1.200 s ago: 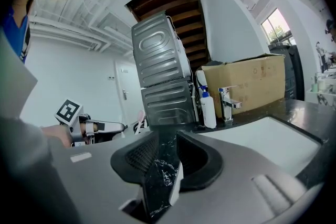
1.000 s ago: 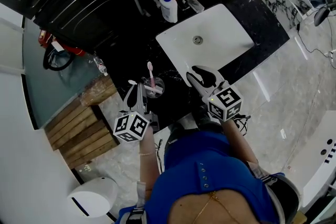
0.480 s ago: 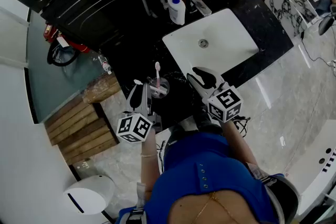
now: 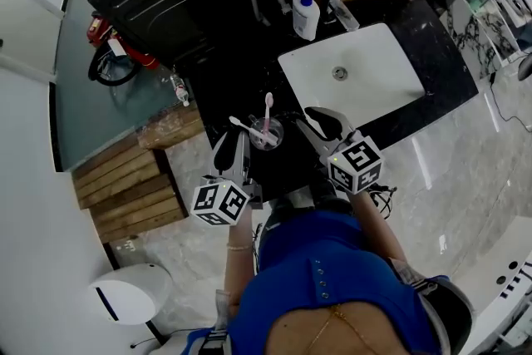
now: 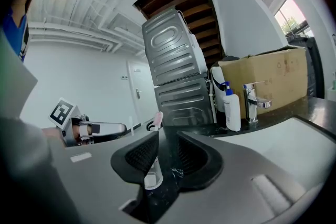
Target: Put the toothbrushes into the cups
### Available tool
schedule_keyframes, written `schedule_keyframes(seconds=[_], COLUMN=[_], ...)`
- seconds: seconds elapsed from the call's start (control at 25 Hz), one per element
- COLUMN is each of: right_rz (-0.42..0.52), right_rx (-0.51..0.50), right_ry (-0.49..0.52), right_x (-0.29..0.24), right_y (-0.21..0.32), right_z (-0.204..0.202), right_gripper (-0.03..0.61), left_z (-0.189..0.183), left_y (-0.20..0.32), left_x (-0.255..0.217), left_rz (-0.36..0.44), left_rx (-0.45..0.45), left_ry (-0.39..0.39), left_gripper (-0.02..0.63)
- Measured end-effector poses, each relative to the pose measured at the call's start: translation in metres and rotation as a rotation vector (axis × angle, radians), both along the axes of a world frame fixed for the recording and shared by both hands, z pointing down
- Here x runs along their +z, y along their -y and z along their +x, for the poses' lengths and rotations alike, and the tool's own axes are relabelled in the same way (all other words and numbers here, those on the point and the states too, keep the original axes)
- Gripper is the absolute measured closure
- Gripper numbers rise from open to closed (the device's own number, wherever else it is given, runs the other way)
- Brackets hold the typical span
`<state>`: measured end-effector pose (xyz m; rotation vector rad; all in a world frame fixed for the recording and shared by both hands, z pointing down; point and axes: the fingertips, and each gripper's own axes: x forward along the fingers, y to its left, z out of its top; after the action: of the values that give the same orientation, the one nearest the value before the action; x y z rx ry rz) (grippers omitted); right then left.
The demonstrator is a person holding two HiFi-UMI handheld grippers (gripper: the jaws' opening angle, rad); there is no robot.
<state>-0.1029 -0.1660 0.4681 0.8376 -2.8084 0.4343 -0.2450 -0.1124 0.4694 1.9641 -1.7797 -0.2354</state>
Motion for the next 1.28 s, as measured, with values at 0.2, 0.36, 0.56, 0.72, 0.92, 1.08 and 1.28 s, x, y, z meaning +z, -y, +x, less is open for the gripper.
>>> schedule_keyframes(seconds=[0.2, 0.36, 0.56, 0.72, 0.92, 1.08, 1.28], right_rz=[0.010, 0.024, 0.047, 0.069, 0.115, 0.175, 0.245], right_rx=[-0.044, -0.078, -0.121, -0.152, -0.164, -0.175, -0.179], right_ry=[-0.003, -0.013, -0.004, 0.014, 0.046, 0.097, 0.147], right_x=[-0.001, -0.003, -0.009, -0.018, -0.035, -0.056, -0.085], right_y=[-0.005, -0.011, -0.018, -0.023, -0.025, -0.027, -0.031], right_z=[-0.013, -0.023, -0.034, -0.042, -0.045, -0.045, -0.043], right_gripper=[0.486, 0.533, 0.571, 0.577, 0.577, 0.577, 0.578], left_z=[0.005, 0.013, 0.033, 0.043, 0.055, 0.060, 0.067], left_y=[-0.007, -0.010, -0.009, -0.008, -0.009, -0.007, -0.008], left_x=[-0.003, -0.012, -0.021, -0.032, -0.054, -0.072, -0.095], left_rz=[0.002, 0.028, 0.052, 0.081, 0.134, 0.175, 0.233], left_rx=[-0.002, 0.019, 0.078, 0.100, 0.123, 0.116, 0.099], left_ry=[0.000, 0.029, 0.051, 0.062, 0.115, 0.200, 0.302], left_gripper=[0.520, 0.573, 0.589, 0.609, 0.609, 0.609, 0.609])
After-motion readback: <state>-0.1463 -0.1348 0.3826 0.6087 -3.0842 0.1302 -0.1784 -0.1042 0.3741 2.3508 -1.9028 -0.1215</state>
